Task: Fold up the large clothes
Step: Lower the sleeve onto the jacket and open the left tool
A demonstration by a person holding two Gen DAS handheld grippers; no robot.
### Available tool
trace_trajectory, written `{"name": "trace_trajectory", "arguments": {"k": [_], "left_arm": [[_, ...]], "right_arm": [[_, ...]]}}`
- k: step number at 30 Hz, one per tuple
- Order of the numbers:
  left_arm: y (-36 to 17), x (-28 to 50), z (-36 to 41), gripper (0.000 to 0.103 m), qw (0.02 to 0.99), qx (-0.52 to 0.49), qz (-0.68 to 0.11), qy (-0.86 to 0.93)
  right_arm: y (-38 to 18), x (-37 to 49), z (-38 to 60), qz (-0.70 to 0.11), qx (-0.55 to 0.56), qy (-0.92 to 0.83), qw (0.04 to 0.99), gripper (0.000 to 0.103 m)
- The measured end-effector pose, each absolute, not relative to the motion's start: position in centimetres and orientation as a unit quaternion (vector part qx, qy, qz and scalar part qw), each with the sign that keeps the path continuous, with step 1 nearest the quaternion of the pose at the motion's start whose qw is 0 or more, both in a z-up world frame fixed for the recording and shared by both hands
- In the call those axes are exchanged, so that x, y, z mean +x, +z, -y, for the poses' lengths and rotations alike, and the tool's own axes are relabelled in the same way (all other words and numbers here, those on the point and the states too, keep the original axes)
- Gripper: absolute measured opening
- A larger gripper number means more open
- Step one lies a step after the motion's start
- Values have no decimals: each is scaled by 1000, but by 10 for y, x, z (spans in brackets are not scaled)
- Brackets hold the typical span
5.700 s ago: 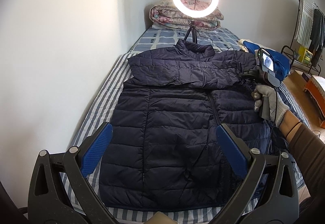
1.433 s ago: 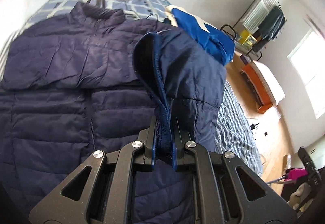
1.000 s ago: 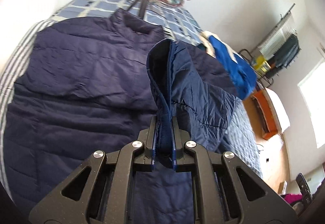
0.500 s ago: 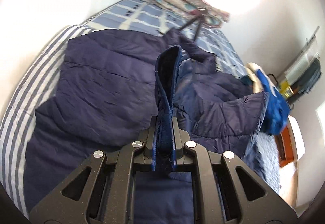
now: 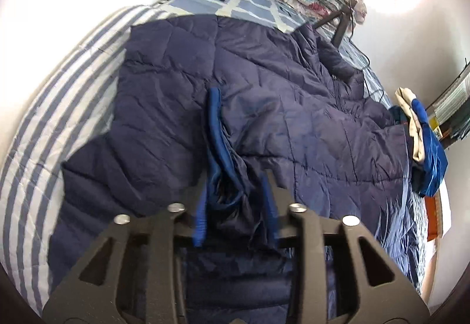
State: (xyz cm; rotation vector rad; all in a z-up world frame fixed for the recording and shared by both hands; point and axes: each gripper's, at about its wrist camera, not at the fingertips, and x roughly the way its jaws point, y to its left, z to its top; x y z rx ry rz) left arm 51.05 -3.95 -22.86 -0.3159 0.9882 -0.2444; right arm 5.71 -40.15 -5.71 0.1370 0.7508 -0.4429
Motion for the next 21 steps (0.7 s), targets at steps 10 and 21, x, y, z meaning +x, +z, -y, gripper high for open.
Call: {"name": "trace_trajectory", "arguments": {"k": [10, 21], "left_arm": [[-222, 538, 57, 3, 873, -76, -473, -85], [-209, 583, 49, 3, 891, -82, -445, -34]], "right_arm": [[-58, 60, 397, -366, 55, -214, 904, 88], [-62, 65, 398, -372, 51, -219, 901, 88]]}}
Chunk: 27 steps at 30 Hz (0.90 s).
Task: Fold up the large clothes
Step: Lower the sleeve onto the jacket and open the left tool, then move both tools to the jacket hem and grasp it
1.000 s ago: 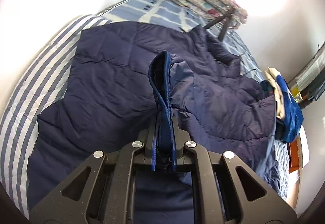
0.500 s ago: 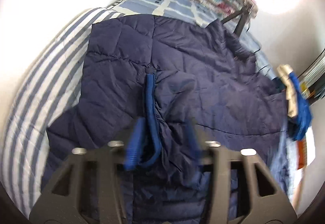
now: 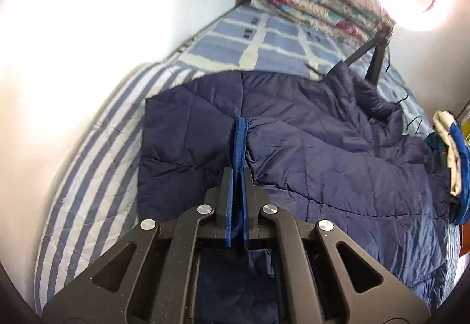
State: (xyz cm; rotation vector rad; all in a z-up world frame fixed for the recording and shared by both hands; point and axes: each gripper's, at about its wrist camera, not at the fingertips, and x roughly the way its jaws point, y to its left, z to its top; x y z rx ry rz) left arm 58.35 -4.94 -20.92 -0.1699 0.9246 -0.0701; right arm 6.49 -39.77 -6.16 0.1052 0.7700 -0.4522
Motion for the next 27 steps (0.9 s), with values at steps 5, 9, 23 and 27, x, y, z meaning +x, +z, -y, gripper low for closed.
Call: {"name": "trace_trajectory", "arguments": {"k": [5, 9, 23, 27], "left_arm": [[-212, 579, 47, 10, 885, -70, -459, -30], [-181, 547, 46, 35, 897, -47, -436, -54], [-55, 345, -13, 71, 915, -55, -376, -137], [-58, 285, -40, 71, 909, -52, -391, -134]], "right_arm": [[-65, 70, 398, -379, 58, -213, 899, 88], [-63, 67, 393, -374, 43, -214, 901, 88], [-46, 48, 389, -301, 61, -191, 932, 88], [-47, 43, 390, -285, 71, -168, 941, 89]]}}
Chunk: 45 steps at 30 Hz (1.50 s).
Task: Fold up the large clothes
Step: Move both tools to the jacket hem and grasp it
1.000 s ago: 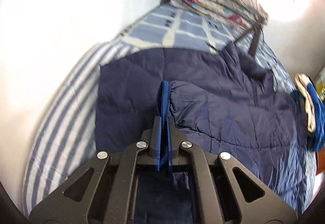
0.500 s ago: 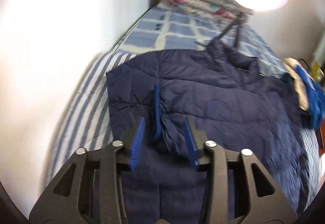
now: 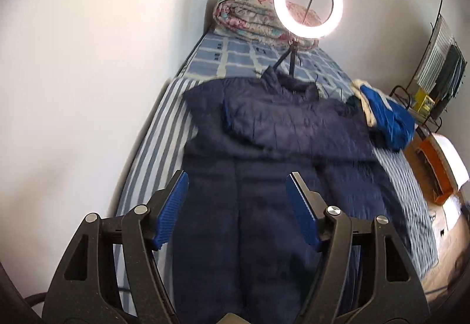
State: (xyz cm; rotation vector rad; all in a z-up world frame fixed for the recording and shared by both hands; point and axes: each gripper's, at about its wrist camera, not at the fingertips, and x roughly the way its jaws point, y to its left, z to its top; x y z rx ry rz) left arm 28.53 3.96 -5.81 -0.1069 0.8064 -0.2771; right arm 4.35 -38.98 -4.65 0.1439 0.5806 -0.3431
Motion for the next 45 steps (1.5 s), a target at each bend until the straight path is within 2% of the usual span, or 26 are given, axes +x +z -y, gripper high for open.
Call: {"name": "trace_trajectory", "arguments": {"k": [6, 13, 17, 23, 26, 32, 37, 43, 45], "left_arm": [[-103, 222, -70, 72, 887, -39, -444, -119], [-153, 187, -111, 72, 847, -123, -503, -121], [-137, 160, -132, 72, 859, -134, -480, -117], [-99, 127, -159, 72, 879, -148, -441, -110], [-102, 130, -161, 72, 878, -142, -446, -100], [-158, 147, -132, 72, 849, -143, -496, -115], [-204, 169, -114, 72, 814, -189, -533, -131], [-235, 185, -100, 72, 796, -201, -556, -133], [-240, 188, -99, 72, 794, -206, -557, -133]], "right_arm": [[-47, 41, 386, -272, 60, -136, 951, 91], [-76, 46, 395, -342, 51, -86, 934, 91], [-92, 38, 411, -379, 56, -79, 921, 90], [-100, 24, 450, -388, 117, -109, 908, 90], [-104, 22, 457, -394, 129, -104, 904, 90], [-120, 44, 446, -439, 106, -52, 891, 90], [-148, 58, 433, -479, 56, -3, 876, 90], [-197, 58, 444, -518, 131, 38, 844, 87], [-211, 58, 451, -524, 163, 38, 835, 82]]}}
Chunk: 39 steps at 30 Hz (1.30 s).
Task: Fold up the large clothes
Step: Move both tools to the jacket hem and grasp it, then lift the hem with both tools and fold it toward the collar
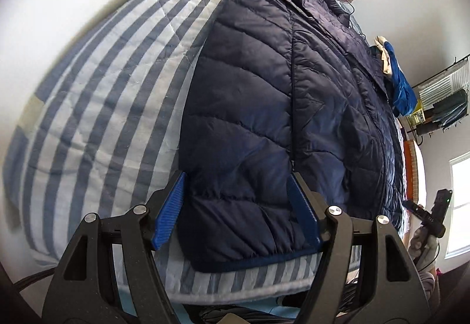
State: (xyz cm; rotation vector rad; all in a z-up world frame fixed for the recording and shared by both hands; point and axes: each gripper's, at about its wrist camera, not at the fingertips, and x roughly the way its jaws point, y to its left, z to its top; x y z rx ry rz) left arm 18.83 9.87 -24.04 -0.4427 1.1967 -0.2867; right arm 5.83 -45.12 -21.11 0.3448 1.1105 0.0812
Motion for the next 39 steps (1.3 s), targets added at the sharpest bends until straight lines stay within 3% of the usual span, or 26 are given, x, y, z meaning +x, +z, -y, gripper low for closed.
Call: {"name": "trace_trajectory", "arguments": {"k": [5, 7, 8, 9, 10, 12, 15, 28, 39], "left_arm": [[-249, 197, -99, 69, 786, -235, -553, -145], [-249, 200, -96, 53, 786, -229, -555, -145], [-250, 201, -95, 47, 786, -227, -556, -146], [-250, 203, -95, 26, 785, -227, -557, -148], [-251, 205, -94, 16, 782, -230, -559, -150], [-248, 205, -93, 11, 784, -240, -552, -150], [-235, 200, -95, 9, 791, -264, -527, -164], [-142, 212, -103, 5, 839, -270, -430, -195], [-79, 307, -70, 5, 877, -231, -371, -198]], "right_arm": [[-234, 58, 458, -526, 218, 55, 820, 75], [-240, 60, 456, -529, 230, 72, 814, 68], [-242, 62, 453, -531, 235, 84, 809, 63], [-244, 64, 449, -534, 237, 93, 806, 56], [-246, 67, 444, -537, 237, 105, 803, 51], [-248, 71, 437, -539, 235, 118, 800, 28], [-238, 75, 426, -529, 227, 129, 807, 9], [-149, 71, 443, -419, 250, 127, 864, 2], [-89, 128, 458, -353, 243, 105, 898, 2]]}}
